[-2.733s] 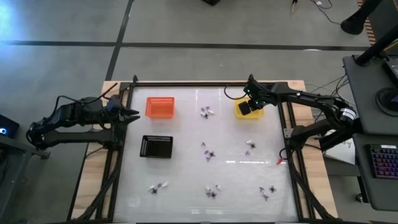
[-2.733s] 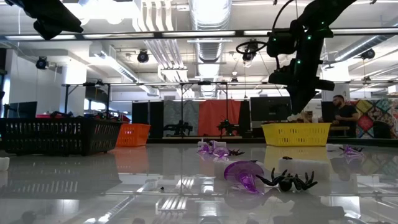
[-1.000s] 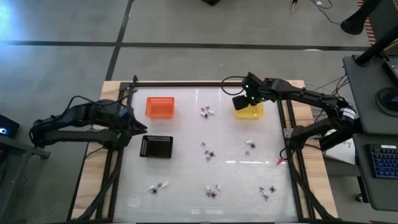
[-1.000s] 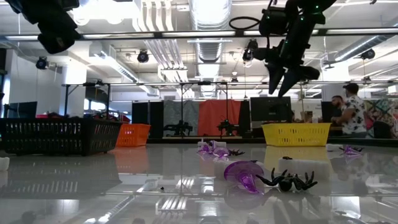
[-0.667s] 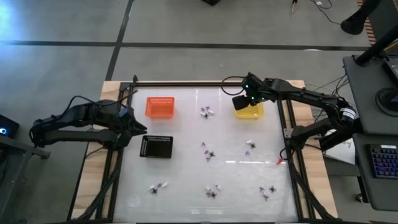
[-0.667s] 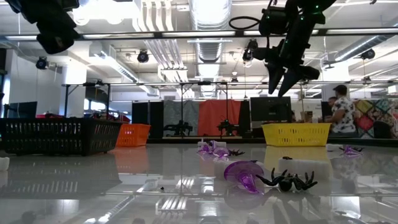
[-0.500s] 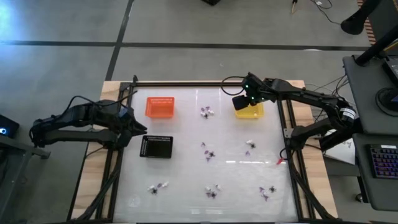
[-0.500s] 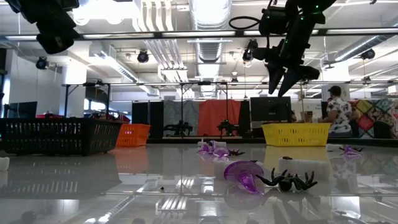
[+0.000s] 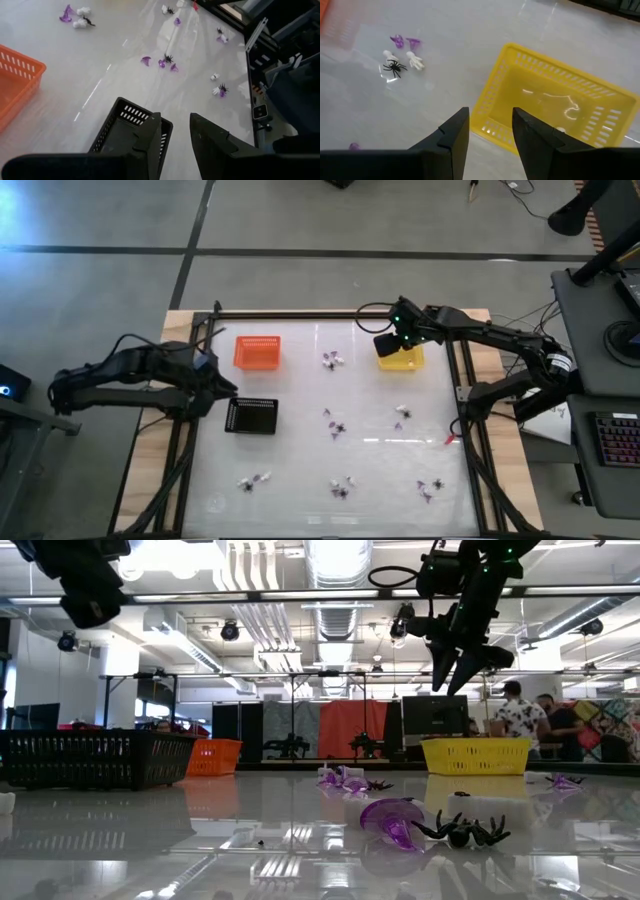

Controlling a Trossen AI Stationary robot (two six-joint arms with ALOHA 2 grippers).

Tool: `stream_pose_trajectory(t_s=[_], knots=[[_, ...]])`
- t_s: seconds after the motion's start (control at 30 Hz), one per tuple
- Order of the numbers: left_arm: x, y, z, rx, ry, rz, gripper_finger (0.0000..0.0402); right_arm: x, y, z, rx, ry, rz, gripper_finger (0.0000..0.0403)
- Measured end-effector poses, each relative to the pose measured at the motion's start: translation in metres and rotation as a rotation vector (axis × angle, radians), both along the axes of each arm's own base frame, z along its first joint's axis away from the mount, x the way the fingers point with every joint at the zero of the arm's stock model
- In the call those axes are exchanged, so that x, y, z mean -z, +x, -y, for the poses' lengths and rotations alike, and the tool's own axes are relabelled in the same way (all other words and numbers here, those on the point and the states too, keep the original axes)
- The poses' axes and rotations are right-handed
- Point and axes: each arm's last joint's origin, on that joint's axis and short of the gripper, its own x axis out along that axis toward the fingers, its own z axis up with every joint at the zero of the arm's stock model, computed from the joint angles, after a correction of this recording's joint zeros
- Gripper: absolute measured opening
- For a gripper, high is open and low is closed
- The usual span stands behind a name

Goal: Sort Halloween decoration
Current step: Put the violet witch hat toy into the orange bin

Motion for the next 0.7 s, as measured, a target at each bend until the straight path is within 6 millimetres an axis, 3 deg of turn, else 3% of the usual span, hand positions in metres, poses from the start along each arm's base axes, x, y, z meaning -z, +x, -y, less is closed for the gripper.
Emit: stream_pose_trajectory(t_s=[0.4,0.7], knots=[[0.004,0.019,0.011,0.110,-0.003,-0.038,0.0086,0.004,-0.006,-0.006,0.004,0.051,-0.074,0.0141],[0.009,0.029,0.022,0.177,-0.015,-0.091,0.0086,0.004,0.001,-0.019,-0.029,0.060,-0.073,0.0146]])
